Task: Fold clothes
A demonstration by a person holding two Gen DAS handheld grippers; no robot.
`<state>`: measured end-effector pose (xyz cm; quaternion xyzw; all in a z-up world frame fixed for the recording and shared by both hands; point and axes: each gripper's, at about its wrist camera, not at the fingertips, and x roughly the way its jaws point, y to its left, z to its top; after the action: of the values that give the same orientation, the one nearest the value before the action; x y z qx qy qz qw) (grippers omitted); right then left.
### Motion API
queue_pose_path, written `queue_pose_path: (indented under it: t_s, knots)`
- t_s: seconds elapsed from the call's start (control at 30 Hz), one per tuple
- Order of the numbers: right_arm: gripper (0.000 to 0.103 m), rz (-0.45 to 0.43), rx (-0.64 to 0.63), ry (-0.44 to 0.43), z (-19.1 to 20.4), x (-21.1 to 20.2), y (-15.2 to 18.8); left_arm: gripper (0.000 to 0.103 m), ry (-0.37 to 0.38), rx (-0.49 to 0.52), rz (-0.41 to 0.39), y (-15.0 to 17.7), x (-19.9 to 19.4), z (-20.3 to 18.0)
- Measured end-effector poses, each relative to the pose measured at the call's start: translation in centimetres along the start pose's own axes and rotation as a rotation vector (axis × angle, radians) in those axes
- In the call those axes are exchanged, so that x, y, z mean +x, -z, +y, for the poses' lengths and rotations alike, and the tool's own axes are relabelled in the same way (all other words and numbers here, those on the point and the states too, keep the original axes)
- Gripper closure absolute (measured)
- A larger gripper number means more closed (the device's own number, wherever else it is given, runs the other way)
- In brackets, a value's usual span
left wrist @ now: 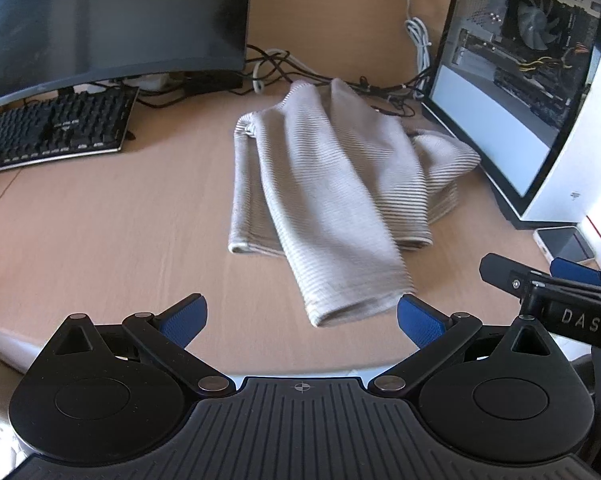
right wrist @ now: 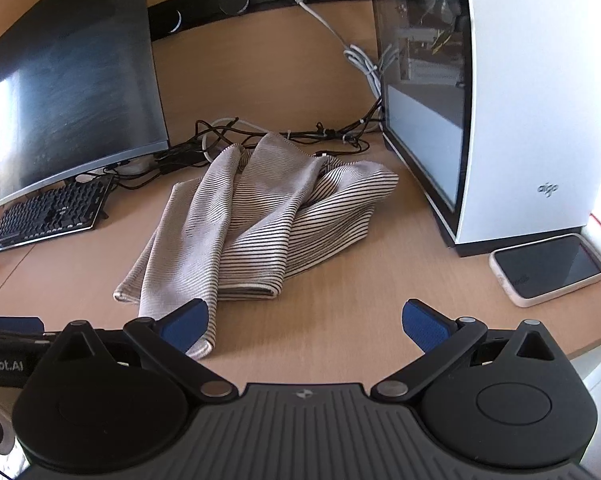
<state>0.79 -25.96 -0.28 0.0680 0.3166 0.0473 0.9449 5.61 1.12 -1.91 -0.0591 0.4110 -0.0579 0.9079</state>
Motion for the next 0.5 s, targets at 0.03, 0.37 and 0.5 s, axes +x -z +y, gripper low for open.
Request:
queue_pose_path:
  t_s: [0.03,0.37,0.5]
  knots:
    - [0.000,0.008,0.008,0.004,0.2,0.6,-0.3,0.000,0.007,-0.004,0.008,-0.5,0.5,0.4]
    - [0.000,0.091,0.051,0.086,2.3,4.6,-3.7,0.000,0.121,-0.042,0.078,-5.9,5.9,3.5]
    - [0.000,0.088,0.070,0.128,2.3,4.7,-5.6,0.000,0.200,-0.056,0.102,-8.2,8.8,3.6]
